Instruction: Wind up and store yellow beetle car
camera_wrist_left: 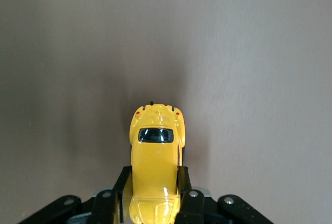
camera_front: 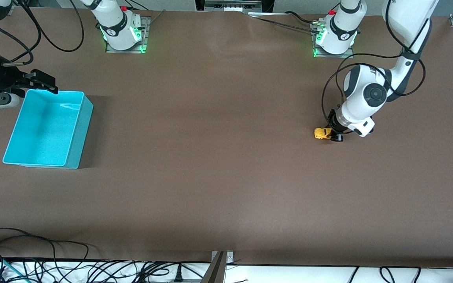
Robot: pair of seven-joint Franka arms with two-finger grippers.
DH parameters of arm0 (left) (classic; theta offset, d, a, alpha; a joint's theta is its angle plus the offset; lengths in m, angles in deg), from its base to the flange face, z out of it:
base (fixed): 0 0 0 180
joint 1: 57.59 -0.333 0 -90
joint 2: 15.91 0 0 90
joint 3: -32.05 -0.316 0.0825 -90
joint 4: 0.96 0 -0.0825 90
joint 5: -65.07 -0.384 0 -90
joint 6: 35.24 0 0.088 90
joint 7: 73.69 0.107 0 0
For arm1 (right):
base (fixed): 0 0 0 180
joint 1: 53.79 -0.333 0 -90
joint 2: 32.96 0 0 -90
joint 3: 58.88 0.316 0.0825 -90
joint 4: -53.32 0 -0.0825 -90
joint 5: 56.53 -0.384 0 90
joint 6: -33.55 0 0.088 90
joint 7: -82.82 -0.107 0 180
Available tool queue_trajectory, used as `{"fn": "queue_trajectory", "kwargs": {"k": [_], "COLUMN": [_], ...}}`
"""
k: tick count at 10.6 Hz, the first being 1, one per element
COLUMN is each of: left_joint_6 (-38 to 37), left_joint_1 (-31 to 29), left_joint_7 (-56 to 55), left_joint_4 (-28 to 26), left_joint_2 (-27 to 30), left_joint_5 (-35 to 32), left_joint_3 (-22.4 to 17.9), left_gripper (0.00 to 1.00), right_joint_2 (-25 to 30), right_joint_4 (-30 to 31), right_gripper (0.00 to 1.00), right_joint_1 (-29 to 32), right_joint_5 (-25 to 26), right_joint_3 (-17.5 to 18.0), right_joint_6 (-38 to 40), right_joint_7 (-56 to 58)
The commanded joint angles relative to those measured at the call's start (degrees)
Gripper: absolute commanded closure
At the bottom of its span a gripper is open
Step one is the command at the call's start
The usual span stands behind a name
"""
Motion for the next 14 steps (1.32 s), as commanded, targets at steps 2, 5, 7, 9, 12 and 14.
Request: {"fn": "queue_trajectory", "kwargs": {"k": [2, 5, 7, 9, 12, 14], "left_joint_6": [1.17, 1.17, 1.08, 0.99, 0.99, 0.99], "left_joint_1": [-6.77, -10.47, -13.01, -13.81, -13.99, -13.99], "left_joint_7": [4.0, 9.11, 11.49, 13.68, 14.4, 14.4], "left_joint_4": [1.29, 1.29, 2.78, 2.96, 2.96, 2.96], "left_joint_2": [-3.73, -3.92, -4.88, -4.97, -4.97, -4.97], "left_joint_5": [-6.62, -6.63, -7.33, -7.33, -7.33, -7.33], "left_joint_3": [-0.07, -0.16, -0.16, -0.16, -0.16, -0.24], "left_gripper": [1.0, 1.0, 1.0, 1.0, 1.0, 1.0], "right_joint_2": [-0.06, -0.05, -0.06, -0.06, -0.06, -0.06], "right_joint_4": [-0.75, -0.75, -0.75, -0.67, -0.67, -0.67], "right_gripper": [0.0, 0.0, 0.0, 0.0, 0.0, 0.0], "right_joint_1": [-0.08, -0.08, -0.08, -0.08, -0.08, 0.0], "right_joint_5": [0.79, 0.79, 0.79, 0.79, 0.79, 0.79], "right_joint_3": [0.14, 0.14, 0.14, 0.14, 0.14, 0.14], "right_joint_6": [0.82, 0.82, 0.82, 0.82, 0.82, 0.9], "right_joint_7": [-0.44, -0.52, -0.52, -0.44, -0.44, -0.44]}}
